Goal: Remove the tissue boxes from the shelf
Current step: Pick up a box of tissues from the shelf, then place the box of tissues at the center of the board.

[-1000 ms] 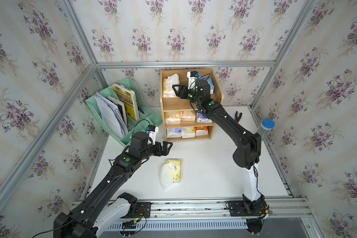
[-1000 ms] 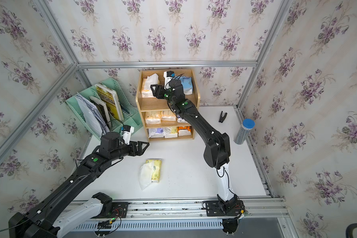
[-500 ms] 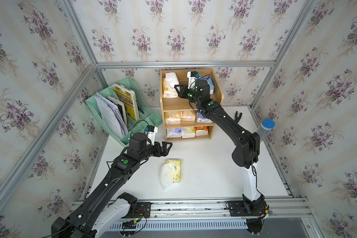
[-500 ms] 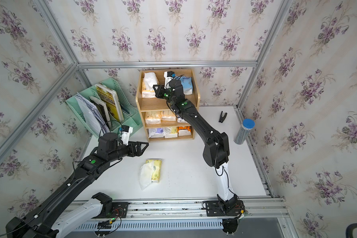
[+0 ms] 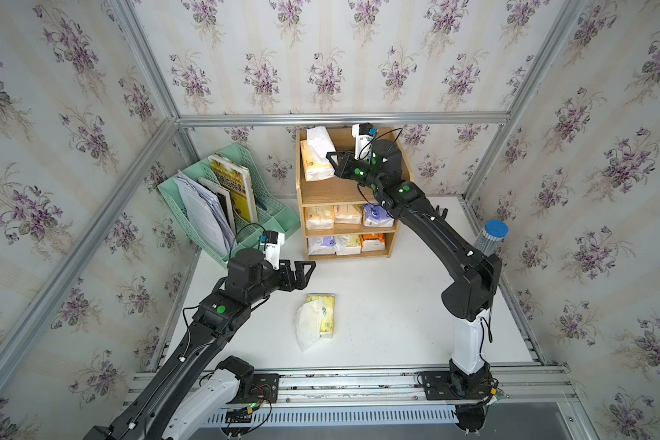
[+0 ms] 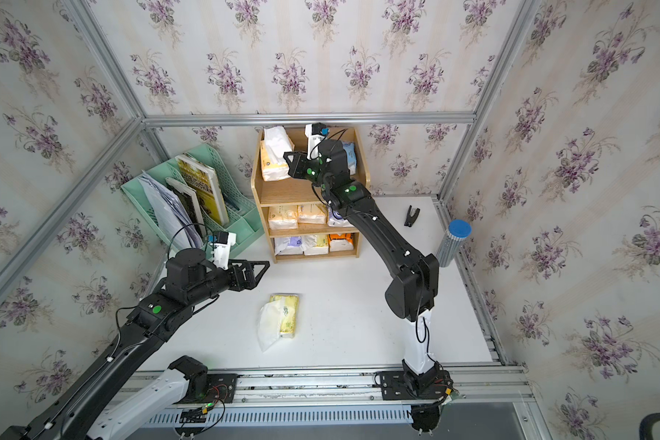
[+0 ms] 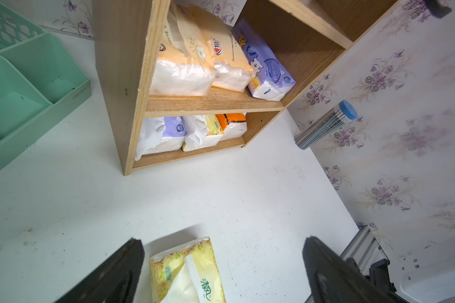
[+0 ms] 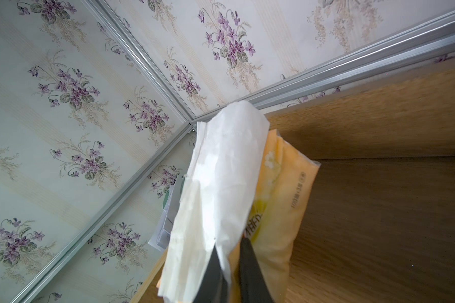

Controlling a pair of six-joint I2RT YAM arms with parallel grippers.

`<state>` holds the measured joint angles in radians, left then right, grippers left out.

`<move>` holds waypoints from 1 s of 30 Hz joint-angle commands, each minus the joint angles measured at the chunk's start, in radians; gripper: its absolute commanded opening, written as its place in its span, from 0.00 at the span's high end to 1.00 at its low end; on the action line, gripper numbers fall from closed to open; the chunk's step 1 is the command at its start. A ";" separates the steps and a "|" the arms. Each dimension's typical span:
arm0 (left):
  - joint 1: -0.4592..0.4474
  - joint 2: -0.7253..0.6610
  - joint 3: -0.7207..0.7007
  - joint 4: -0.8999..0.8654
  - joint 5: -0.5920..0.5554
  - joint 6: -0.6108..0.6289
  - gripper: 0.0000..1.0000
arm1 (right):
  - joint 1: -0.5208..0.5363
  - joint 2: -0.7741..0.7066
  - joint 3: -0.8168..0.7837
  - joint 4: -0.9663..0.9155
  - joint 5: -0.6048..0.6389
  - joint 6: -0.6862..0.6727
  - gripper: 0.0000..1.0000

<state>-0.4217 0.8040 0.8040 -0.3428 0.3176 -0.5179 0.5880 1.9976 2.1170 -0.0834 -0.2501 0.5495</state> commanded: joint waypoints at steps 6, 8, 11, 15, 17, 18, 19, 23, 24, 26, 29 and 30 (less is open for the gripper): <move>-0.012 -0.049 0.010 0.107 0.063 -0.064 0.01 | -0.001 -0.163 -0.144 -0.003 -0.012 -0.042 1.00; -0.020 -0.058 0.005 0.134 0.069 -0.073 0.01 | -0.001 -0.226 -0.221 0.010 -0.013 -0.046 1.00; -0.039 -0.063 -0.006 0.175 0.069 -0.082 0.01 | -0.001 -0.339 -0.368 0.049 -0.013 -0.052 1.00; -0.071 -0.053 -0.008 0.200 0.063 -0.072 0.01 | 0.008 -0.489 -0.548 0.061 0.005 -0.060 1.00; -0.104 -0.044 0.001 0.187 0.046 -0.053 0.01 | 0.024 -0.572 -0.650 0.061 0.025 -0.068 1.00; -0.122 -0.038 0.009 0.172 0.007 -0.043 0.01 | 0.034 -0.615 -0.708 0.070 0.033 -0.071 1.00; -0.140 -0.031 0.013 0.161 -0.016 -0.037 0.01 | 0.042 -0.659 -0.760 0.075 0.039 -0.074 1.00; -0.196 -0.016 0.002 0.159 -0.059 -0.035 0.01 | 0.065 -0.798 -0.892 0.019 0.065 -0.089 1.00; -0.214 -0.020 -0.007 0.159 -0.077 -0.040 0.01 | 0.071 -0.837 -0.932 0.010 0.075 -0.087 1.00; -0.250 -0.041 -0.036 0.164 -0.119 -0.053 0.01 | 0.083 -0.916 -1.023 0.004 0.096 -0.079 1.00; -0.287 -0.078 -0.086 0.144 -0.175 -0.092 0.01 | 0.094 -1.026 -1.166 -0.005 0.117 -0.049 1.00; -0.299 -0.091 -0.101 0.130 -0.187 -0.106 0.01 | 0.096 -1.057 -1.211 -0.013 0.119 -0.034 1.00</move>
<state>-0.7017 0.7330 0.7258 -0.2073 0.2054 -0.5850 0.6796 0.9928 0.9733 -0.0853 -0.1684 0.4801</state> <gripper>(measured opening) 0.990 0.108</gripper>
